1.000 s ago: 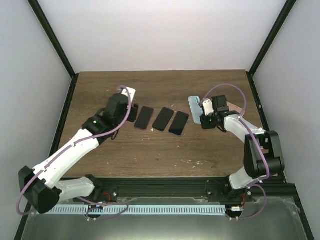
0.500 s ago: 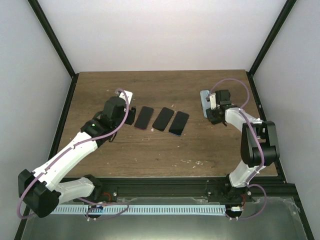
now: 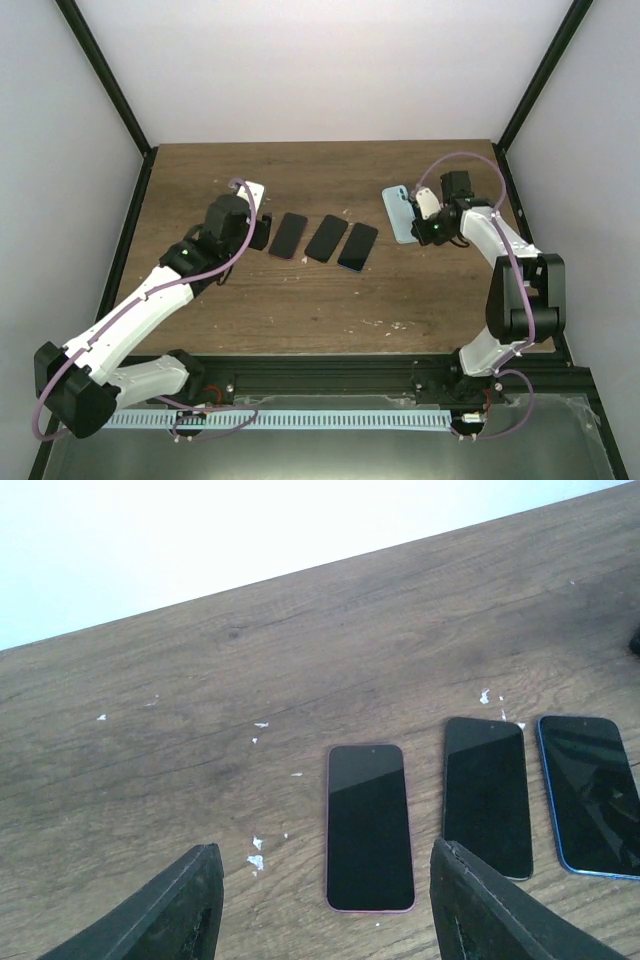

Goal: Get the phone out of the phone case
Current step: Place the phone case at the center of the board.

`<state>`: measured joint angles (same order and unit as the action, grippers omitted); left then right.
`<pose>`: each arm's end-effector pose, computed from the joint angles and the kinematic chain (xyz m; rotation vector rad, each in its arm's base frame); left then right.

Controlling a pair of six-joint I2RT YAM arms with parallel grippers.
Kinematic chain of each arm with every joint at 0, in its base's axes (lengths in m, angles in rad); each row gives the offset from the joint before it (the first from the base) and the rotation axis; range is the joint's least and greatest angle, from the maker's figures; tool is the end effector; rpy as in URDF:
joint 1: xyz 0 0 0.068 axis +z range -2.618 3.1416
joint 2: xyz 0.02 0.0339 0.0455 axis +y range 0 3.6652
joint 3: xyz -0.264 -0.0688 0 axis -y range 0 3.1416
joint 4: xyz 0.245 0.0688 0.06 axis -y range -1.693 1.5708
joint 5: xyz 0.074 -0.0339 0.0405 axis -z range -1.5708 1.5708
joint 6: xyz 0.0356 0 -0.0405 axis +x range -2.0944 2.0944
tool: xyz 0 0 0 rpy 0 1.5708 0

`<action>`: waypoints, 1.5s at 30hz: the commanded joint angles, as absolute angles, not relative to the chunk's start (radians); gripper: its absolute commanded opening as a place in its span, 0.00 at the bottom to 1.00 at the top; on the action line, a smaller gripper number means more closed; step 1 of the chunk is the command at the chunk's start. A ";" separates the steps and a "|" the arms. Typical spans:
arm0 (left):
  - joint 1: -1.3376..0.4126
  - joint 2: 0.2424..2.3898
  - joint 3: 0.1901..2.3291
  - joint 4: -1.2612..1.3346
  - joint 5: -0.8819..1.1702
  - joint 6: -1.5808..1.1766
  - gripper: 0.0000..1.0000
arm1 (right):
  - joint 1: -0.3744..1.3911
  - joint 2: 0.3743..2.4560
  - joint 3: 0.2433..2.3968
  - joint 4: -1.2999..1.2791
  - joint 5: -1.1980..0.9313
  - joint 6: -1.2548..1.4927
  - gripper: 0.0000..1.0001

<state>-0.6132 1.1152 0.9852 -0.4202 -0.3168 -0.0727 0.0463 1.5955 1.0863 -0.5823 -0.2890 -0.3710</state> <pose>0.2079 -0.1328 0.3219 0.3767 2.0575 -0.0787 0.3187 0.0249 0.2144 -0.6318 2.5355 0.2719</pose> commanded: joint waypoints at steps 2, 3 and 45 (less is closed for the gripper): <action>-0.612 1.099 0.976 -0.396 -0.302 -0.057 0.57 | 0.042 1.678 1.172 -0.863 -0.294 -0.483 0.01; -0.612 1.098 0.975 -0.395 -0.300 -0.055 0.57 | 0.040 1.698 1.174 -0.891 -0.291 -0.491 0.01; -0.612 1.097 0.959 -0.391 -0.354 -0.057 0.65 | -0.039 1.567 1.474 -0.907 -0.549 -0.404 0.53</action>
<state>-0.6132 1.0927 0.9619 -0.3988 -0.3183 -0.0345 -0.0299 1.6829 1.4181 -0.9714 -0.4397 -0.4290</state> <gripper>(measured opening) 0.641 0.515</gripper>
